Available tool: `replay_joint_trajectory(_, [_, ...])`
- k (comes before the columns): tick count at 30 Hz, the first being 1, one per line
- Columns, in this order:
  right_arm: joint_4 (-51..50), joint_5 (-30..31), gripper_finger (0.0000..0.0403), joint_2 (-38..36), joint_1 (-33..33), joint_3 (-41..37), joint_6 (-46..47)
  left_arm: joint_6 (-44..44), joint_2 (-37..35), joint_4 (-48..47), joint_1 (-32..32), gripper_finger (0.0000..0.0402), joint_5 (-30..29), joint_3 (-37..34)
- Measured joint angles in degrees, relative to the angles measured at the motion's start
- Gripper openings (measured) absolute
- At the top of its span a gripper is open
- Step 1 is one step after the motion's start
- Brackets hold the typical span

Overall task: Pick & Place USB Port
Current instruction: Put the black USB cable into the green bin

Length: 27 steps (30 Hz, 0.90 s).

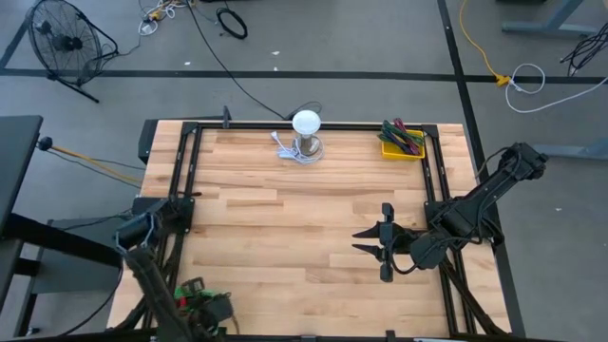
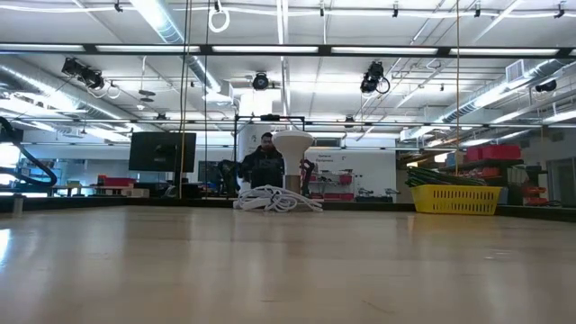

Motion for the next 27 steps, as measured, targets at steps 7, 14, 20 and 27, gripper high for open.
replay_joint_trajectory(7, [0.0, -0.01, 0.0104, 0.0, 0.0, 0.0, 1.31, -10.67, 0.0, -0.98, -6.2, 0.0011, -0.24, 0.0])
replay_joint_trajectory(14, [0.0, -0.04, 0.0104, 0.0, -0.01, 0.0, 1.33, -13.66, 0.0, -1.07, -10.72, 0.0013, -2.56, -0.08])
replay_joint_trajectory(20, [0.0, -0.17, 0.0104, 0.0, -0.02, 0.0, 2.36, -17.0, 0.0, -1.02, -12.43, 0.0012, -3.16, -0.09])
replay_joint_trajectory(27, [0.0, -0.09, 0.0104, 0.0, 0.0, 0.0, 2.21, -16.59, 0.0, -1.02, -12.5, 0.0017, -3.89, -0.11])
